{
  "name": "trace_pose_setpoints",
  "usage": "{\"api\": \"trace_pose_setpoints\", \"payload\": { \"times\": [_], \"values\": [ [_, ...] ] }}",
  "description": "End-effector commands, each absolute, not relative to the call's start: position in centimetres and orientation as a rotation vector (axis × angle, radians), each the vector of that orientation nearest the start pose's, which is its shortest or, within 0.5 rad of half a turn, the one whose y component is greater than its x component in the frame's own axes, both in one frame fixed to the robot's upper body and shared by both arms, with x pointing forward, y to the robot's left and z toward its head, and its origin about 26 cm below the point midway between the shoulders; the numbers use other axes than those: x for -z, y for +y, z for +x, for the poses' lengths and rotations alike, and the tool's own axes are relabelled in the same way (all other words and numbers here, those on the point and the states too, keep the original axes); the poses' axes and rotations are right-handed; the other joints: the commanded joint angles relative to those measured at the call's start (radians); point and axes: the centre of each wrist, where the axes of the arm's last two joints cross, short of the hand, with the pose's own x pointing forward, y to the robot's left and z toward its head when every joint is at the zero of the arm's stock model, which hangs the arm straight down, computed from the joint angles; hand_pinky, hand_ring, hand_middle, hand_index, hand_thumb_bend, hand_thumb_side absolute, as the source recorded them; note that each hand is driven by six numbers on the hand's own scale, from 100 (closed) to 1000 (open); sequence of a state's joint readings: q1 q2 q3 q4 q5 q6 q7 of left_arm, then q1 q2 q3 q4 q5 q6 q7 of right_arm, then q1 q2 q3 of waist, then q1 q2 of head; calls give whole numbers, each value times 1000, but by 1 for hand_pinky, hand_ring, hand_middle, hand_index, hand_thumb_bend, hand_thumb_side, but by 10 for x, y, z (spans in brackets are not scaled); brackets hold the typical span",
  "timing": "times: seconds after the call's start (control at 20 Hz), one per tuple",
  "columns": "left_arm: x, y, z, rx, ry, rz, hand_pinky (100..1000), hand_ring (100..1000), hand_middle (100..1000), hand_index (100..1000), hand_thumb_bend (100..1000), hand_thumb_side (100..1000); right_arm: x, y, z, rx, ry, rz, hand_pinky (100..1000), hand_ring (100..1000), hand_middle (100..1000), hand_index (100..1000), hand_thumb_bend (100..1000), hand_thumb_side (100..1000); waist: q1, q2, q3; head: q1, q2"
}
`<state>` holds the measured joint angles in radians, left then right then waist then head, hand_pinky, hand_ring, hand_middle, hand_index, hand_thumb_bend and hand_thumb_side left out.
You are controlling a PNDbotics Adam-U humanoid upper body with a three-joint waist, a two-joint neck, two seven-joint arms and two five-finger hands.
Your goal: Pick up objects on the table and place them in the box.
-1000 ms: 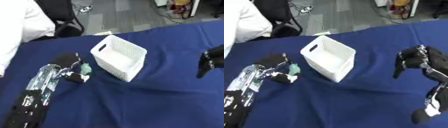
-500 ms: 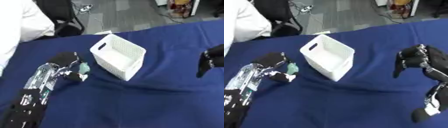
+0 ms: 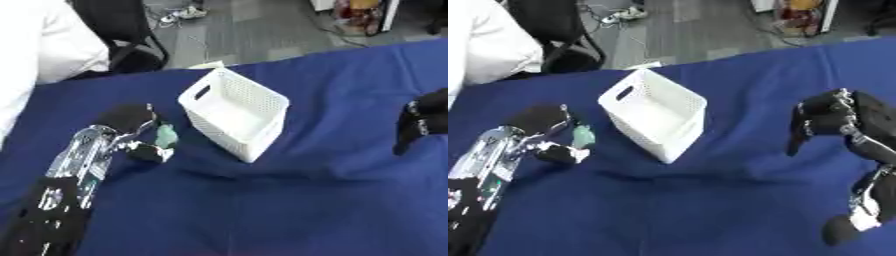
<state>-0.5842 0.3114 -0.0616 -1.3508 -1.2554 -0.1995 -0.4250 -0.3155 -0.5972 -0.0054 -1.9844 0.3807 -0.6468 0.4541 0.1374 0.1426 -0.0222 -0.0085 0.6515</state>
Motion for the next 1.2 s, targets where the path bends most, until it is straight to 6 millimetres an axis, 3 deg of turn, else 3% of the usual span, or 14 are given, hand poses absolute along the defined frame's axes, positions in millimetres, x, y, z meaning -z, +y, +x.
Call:
{"api": "trace_pose_setpoints", "payload": {
  "times": [0.05,0.8,1.2],
  "values": [
    [-152,262,410,1609,-1351,1087,100,100,100,217,100,578,-239,-300,296,1987,2554,633,100,364,419,499,855,1000,-5,-17,1,8,2],
    [-158,278,407,1569,-1350,1136,100,100,100,218,101,555,-239,-301,296,1991,2552,636,100,365,419,499,856,1000,-5,-18,3,6,5],
    [-183,262,408,1535,-1541,1169,100,100,100,219,100,530,-239,-300,296,1990,2550,634,100,365,419,499,855,1000,-4,-19,0,7,3]
  ]
}}
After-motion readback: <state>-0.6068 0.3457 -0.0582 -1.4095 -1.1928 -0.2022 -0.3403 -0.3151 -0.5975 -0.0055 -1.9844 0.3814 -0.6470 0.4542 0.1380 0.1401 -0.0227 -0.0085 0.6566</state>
